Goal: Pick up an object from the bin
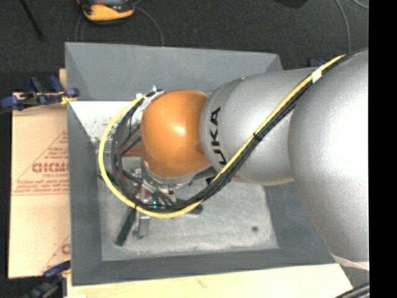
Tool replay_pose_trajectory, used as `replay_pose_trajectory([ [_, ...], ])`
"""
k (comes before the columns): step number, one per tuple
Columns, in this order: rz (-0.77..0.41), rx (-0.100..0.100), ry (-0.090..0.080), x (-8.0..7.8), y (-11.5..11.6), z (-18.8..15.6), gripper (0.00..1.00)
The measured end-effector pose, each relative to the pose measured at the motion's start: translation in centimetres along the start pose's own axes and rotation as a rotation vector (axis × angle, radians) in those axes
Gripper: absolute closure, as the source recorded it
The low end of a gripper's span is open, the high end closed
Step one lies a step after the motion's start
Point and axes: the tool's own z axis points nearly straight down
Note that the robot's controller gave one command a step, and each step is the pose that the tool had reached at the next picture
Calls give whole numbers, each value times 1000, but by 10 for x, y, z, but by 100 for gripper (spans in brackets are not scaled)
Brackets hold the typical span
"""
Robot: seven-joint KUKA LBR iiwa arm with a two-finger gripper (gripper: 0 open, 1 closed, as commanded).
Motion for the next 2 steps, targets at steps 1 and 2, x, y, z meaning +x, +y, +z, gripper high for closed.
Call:
replay_pose_trajectory([
  [1,3,-2,-7,-2,-1,-4,0],
  [2,-64,-1,-15,-2,0,13,0],
])
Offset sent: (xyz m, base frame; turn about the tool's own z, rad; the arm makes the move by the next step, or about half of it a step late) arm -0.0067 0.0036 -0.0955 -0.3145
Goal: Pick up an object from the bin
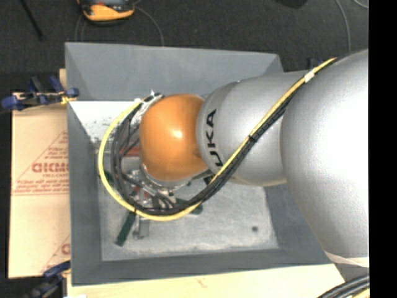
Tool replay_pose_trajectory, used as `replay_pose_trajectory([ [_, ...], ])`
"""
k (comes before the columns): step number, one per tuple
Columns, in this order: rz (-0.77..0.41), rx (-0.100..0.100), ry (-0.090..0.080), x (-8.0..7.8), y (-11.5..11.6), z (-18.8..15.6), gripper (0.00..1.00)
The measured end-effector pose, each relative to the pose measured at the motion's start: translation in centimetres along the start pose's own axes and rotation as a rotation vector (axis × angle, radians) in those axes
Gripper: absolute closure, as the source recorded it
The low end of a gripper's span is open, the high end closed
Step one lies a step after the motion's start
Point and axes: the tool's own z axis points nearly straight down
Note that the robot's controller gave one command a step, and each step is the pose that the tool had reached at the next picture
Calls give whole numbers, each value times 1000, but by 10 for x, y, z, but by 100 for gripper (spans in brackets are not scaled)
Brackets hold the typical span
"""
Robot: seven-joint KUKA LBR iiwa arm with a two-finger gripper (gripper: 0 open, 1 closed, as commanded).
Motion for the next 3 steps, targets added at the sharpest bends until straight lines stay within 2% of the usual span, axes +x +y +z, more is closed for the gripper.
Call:
replay_pose_trajectory([
  [1,-369,-3,7,-23,-12,82,100],
  [2,-368,-3,8,-23,-12,82,100],
  [3,-413,0,9,-1,9,-113,100],
])
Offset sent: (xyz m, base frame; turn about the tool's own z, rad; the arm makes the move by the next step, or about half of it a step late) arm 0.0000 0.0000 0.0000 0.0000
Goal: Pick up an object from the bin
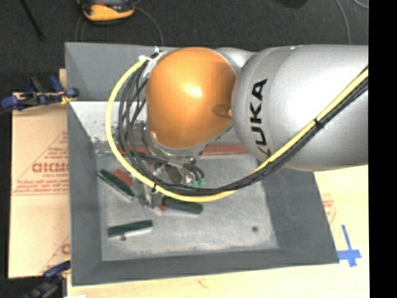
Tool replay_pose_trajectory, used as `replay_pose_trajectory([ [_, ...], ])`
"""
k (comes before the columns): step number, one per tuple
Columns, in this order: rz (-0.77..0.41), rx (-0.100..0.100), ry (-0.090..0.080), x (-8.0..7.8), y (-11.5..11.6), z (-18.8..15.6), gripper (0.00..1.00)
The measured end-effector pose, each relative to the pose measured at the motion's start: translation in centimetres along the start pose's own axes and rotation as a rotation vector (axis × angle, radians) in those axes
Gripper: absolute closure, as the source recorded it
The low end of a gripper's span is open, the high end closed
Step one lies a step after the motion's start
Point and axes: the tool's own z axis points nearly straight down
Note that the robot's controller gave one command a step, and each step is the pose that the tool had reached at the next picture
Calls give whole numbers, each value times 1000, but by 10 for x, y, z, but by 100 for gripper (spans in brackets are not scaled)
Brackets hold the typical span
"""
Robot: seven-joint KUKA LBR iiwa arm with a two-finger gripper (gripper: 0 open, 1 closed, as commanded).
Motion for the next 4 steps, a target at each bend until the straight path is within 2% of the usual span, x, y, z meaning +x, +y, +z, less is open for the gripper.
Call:
replay_pose_trajectory([
  [1,-3,0,-6,-1,2,-11,100],
  [2,11,-3,3,-4,2,102,0],
  [3,12,-2,-4,-5,2,99,0],
  [4,-112,-3,-6,34,1,193,100],
])
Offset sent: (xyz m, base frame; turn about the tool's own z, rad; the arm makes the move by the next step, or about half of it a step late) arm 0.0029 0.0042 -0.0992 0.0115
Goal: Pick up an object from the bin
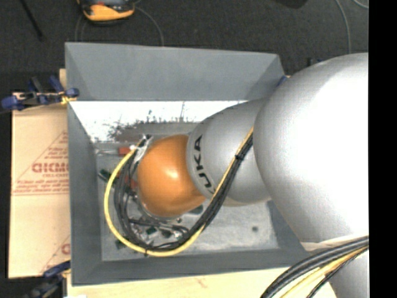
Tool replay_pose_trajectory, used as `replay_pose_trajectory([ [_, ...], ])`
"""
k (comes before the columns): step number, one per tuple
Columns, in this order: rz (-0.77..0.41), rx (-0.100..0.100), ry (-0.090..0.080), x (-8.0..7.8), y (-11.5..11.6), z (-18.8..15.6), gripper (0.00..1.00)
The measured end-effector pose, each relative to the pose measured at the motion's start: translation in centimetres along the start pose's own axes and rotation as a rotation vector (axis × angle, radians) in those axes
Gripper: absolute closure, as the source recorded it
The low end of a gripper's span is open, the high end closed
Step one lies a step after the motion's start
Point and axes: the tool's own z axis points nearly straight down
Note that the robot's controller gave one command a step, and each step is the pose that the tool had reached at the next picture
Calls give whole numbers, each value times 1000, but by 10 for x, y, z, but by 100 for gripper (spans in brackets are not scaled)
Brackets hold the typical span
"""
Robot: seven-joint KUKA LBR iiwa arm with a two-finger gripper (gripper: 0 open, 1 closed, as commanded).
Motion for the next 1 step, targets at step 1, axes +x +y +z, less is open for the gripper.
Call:
replay_pose_trajectory([
  [1,2,0,0,0,0,0,100],
])
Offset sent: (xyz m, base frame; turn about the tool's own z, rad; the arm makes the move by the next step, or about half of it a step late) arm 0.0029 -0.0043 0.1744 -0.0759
